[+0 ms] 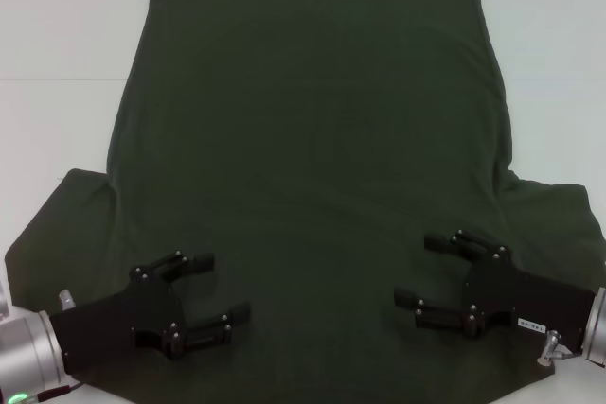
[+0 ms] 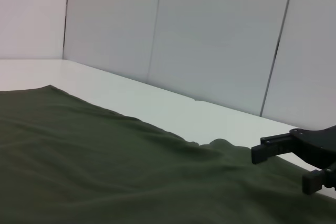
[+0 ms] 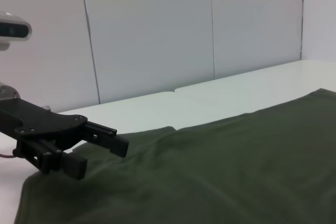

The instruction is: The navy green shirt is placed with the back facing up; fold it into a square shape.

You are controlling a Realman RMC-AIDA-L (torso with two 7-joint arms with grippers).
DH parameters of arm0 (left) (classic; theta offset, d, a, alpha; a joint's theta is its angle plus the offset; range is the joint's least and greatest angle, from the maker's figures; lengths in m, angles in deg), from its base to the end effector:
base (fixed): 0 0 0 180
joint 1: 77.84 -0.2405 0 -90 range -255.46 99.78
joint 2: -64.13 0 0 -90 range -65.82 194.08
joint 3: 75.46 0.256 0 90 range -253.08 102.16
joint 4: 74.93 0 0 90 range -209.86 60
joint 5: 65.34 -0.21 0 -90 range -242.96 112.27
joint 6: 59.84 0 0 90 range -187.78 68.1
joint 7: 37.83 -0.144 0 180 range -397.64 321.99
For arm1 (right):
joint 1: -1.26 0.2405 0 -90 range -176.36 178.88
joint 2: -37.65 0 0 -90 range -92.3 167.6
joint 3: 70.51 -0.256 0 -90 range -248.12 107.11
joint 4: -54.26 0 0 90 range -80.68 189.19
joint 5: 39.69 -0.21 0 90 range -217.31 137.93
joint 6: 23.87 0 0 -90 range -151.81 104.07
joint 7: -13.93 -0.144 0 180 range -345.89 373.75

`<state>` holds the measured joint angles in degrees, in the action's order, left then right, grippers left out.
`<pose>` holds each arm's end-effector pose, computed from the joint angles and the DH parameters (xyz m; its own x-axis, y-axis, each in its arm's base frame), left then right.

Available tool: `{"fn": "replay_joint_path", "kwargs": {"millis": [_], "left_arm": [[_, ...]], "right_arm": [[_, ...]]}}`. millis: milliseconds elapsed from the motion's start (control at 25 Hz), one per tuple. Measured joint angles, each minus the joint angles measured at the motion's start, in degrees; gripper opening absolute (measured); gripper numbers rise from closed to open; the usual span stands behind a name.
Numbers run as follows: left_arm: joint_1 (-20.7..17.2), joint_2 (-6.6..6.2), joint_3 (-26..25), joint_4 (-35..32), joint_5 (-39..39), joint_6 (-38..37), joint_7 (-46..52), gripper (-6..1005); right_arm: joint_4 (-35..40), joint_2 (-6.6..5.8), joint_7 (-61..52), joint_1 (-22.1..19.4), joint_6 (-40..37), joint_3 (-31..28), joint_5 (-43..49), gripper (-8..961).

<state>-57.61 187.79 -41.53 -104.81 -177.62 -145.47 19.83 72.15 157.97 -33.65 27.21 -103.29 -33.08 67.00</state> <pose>-0.3091 0.2688 -0.0409 0.7709 0.2697 0.5770 0.4932 -0.8260 -0.2729 0.3017 0.2895 -0.0565 0.8149 -0.1897 -0.5477 -0.4155 -0.8500 -0.3238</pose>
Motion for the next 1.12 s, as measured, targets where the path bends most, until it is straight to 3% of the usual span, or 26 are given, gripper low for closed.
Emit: {"fn": "replay_joint_path", "kwargs": {"millis": [640, 760, 880, 1120], "left_arm": [[0.2, 0.17, -0.3, 0.2, 0.2, 2.0, 0.7, 875], [0.5, 0.00, -2.7, -0.5, 1.4, 2.0, 7.7, 875], [1.0, -1.50, -5.1, -3.0, 1.5, 2.1, 22.7, 874], [2.5, -6.70, -5.7, -9.4, -2.9, 2.2, 52.7, 874]], "right_arm": [[-1.1, 0.00, 0.7, 0.4, 1.8, 0.1, 0.0, 939], [-1.4, 0.00, 0.7, 0.5, 1.8, 0.0, -0.1, 939], [-1.7, 0.00, 0.7, 0.7, 1.7, -0.1, -0.1, 939], [-1.7, 0.00, 0.4, 0.9, 1.5, 0.1, -0.1, 939]]}}
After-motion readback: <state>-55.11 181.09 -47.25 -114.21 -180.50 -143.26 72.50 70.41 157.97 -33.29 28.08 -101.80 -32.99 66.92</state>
